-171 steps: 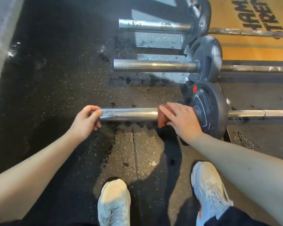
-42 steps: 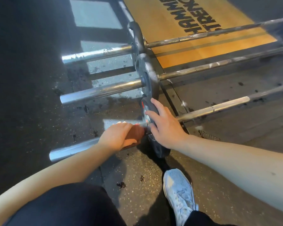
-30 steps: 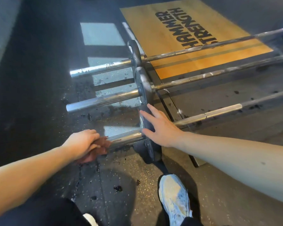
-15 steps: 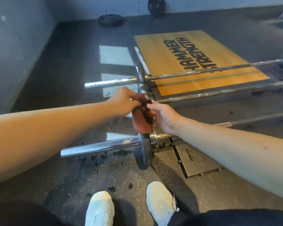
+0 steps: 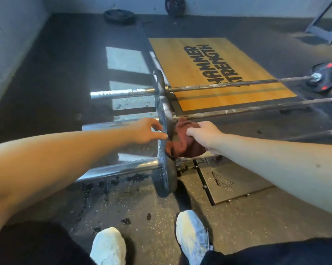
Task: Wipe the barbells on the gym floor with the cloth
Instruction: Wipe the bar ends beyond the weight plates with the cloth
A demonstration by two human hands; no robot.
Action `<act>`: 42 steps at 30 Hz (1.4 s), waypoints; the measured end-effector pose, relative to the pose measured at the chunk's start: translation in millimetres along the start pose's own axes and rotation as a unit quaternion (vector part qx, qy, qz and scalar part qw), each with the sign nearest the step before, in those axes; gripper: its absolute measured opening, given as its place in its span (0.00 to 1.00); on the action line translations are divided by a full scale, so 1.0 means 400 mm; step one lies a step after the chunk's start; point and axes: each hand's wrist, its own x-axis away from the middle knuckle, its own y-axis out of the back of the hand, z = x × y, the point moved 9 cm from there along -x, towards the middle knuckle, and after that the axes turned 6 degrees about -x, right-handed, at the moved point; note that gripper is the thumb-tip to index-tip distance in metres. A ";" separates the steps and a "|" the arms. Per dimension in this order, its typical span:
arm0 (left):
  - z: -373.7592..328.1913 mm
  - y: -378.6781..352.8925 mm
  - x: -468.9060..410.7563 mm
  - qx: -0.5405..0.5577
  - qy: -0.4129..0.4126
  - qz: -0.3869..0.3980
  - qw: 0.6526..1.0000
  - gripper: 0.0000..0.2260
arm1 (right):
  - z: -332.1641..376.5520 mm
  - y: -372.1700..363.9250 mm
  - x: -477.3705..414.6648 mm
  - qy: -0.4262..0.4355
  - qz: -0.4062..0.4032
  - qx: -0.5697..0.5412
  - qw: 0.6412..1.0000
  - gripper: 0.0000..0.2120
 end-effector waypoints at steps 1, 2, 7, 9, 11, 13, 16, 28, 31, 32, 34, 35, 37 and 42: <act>0.038 -0.014 -0.001 -0.055 -0.006 0.020 0.998 0.24 | -0.002 0.008 -0.013 0.012 -0.020 0.056 0.998 0.06; 0.078 -0.032 -0.001 -0.111 -0.012 0.041 0.993 0.25 | -0.007 0.011 -0.025 0.017 -0.035 0.098 0.994 0.07; 0.266 -0.171 0.006 -0.256 0.008 0.139 0.957 0.37 | -0.015 -0.057 -0.051 0.043 0.012 0.243 0.969 0.26; 0.324 -0.223 0.011 -0.258 0.021 0.156 0.953 0.41 | -0.033 -0.087 -0.056 0.033 0.022 0.322 0.946 0.16; 0.367 -0.251 0.016 -0.248 0.033 0.151 0.956 0.42 | -0.046 -0.112 -0.054 0.010 0.036 0.375 0.926 0.12; 0.398 -0.263 0.019 -0.229 0.035 0.137 0.963 0.38 | -0.047 -0.140 -0.050 0.004 0.059 0.375 0.925 0.15; 0.418 -0.277 0.026 -0.208 0.011 0.116 0.971 0.30 | -0.048 -0.187 -0.055 0.012 0.085 0.353 0.932 0.28; 0.443 -0.313 0.027 -0.205 -0.064 0.105 0.971 0.27 | -0.097 -0.274 -0.068 0.119 0.129 0.353 0.919 0.50; 0.445 -0.320 0.019 -0.231 -0.078 0.110 0.964 0.27 | -0.103 -0.270 -0.076 0.088 0.147 0.286 0.943 0.48; 0.442 -0.319 0.016 -0.239 -0.083 0.112 0.961 0.27 | -0.099 -0.269 -0.078 0.084 0.144 0.264 0.950 0.47; 0.440 -0.313 0.008 -0.249 -0.090 0.115 0.958 0.27 | -0.091 -0.274 -0.083 0.082 0.131 0.227 0.962 0.46; 0.440 -0.311 0.004 -0.248 -0.091 0.115 0.957 0.27 | -0.086 -0.277 -0.085 0.083 0.122 0.215 0.965 0.45; 0.439 -0.304 0.000 -0.247 -0.090 0.113 0.958 0.28 | -0.078 -0.287 -0.091 0.084 0.106 0.208 0.969 0.45; 0.441 -0.293 -0.005 -0.234 -0.083 0.107 0.963 0.27 | -0.054 -0.322 -0.100 0.073 0.104 0.192 0.973 0.46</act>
